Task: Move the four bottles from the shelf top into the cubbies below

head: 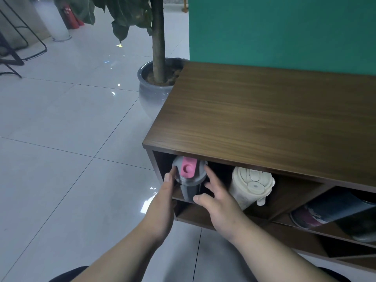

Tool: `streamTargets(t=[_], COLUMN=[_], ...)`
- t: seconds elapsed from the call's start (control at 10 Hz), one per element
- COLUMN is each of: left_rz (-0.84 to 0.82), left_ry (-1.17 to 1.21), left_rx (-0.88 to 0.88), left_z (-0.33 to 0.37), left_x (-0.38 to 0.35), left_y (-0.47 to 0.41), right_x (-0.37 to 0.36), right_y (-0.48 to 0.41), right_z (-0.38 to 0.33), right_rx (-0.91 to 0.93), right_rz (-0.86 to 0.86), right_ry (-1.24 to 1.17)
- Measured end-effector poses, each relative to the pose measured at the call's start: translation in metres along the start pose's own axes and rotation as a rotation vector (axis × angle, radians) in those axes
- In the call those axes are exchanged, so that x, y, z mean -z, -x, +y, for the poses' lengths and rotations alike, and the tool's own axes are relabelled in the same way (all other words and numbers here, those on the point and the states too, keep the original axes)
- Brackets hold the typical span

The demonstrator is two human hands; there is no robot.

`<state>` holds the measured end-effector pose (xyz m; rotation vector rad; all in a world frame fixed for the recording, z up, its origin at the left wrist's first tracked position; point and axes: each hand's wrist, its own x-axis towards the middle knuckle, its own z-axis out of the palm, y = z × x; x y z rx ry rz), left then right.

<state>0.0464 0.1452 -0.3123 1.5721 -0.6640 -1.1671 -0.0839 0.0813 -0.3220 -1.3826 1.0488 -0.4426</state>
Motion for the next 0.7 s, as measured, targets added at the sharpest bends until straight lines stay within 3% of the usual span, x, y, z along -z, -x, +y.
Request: streamTargets(t=[0.4,0.6,0.7], left_rz=[0.056,-0.025,-0.068], left_ry=[-0.012,0.091,0.102], left_rx=[-0.063,-0.131,-0.179], left_z=[0.011,0.024,0.032], left_x=[-0.006,-0.016,-0.024], left_y=[0.01,0.054,0.082], right_x=[0.007,0.03,0.041], right_y=[0.012,0.05,0.075], right_z=[0.001,0.009,0.008], right_rx=[0.008,0.011,0.049], right_rz=[0.024,-0.046,-0.056], right_ry=[0.099,0.321,0.248])
